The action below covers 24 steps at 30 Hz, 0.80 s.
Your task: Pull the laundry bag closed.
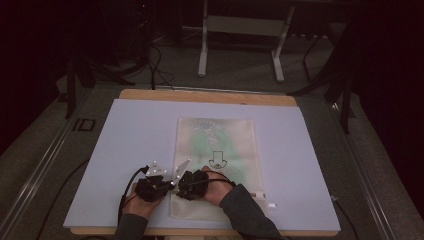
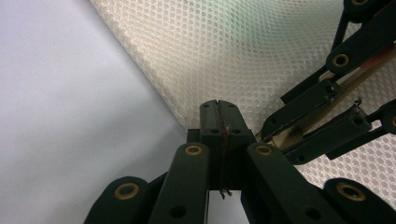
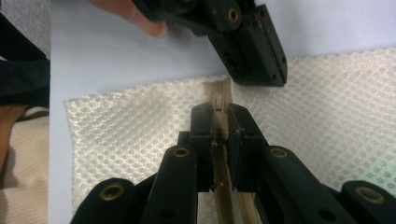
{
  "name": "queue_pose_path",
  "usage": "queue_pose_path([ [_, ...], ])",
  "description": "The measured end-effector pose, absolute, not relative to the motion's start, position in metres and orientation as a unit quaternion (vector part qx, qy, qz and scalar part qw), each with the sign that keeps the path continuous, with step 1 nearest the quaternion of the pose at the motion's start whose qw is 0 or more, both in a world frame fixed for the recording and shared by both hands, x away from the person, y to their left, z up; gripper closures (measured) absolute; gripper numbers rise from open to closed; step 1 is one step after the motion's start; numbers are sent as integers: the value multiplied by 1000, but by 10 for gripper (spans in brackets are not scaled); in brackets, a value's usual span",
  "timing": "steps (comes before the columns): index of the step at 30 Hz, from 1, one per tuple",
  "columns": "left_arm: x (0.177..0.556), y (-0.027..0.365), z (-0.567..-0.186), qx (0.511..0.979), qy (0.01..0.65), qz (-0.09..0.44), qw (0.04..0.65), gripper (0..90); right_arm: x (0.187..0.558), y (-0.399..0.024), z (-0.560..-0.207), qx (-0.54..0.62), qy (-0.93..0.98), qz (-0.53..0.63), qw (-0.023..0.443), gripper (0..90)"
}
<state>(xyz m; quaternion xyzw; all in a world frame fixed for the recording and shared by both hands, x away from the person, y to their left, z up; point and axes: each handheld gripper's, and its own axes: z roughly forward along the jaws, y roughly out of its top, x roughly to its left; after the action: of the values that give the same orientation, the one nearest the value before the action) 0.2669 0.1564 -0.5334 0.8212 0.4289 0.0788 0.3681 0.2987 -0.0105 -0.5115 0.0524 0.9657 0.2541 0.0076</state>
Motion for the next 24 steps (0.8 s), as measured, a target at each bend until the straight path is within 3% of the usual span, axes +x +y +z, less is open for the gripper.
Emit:
queue_pose_path([
  [24,267,156,-534,819,432,79,369,894,294,-28,-510,52,969,242,21,821],
])
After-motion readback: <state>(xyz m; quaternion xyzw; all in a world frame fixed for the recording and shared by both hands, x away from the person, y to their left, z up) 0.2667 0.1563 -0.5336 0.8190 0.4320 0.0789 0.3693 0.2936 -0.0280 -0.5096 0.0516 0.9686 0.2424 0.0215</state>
